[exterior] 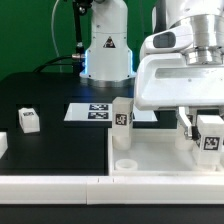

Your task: Assemble square table

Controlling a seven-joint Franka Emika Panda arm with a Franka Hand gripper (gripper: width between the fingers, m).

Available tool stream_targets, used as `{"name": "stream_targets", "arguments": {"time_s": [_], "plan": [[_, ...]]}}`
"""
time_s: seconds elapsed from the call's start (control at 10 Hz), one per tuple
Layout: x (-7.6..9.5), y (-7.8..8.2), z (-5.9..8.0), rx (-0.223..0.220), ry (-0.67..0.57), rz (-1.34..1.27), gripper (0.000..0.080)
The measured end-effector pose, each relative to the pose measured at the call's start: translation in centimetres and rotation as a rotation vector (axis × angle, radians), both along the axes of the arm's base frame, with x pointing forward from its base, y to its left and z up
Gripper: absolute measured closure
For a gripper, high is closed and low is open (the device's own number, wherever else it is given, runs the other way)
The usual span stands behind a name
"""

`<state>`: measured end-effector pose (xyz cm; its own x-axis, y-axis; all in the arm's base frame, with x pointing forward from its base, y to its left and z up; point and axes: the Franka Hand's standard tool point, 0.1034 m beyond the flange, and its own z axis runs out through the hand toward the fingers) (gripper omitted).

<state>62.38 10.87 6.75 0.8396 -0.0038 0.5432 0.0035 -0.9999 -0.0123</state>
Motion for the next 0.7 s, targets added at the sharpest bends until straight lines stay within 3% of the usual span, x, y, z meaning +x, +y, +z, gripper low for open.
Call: {"name": "stream_targets", "arguments": {"time_s": [0.3, 0.5, 0.7], "plan": [[0.0, 0.1, 0.0, 0.005, 0.033, 0.001, 0.0508], [1.1, 0.1, 1.9, 0.021, 0.069, 0.0, 0.0195], [1.7, 0.0, 2.5, 0.053, 0.258, -0.004, 0.0161]]}}
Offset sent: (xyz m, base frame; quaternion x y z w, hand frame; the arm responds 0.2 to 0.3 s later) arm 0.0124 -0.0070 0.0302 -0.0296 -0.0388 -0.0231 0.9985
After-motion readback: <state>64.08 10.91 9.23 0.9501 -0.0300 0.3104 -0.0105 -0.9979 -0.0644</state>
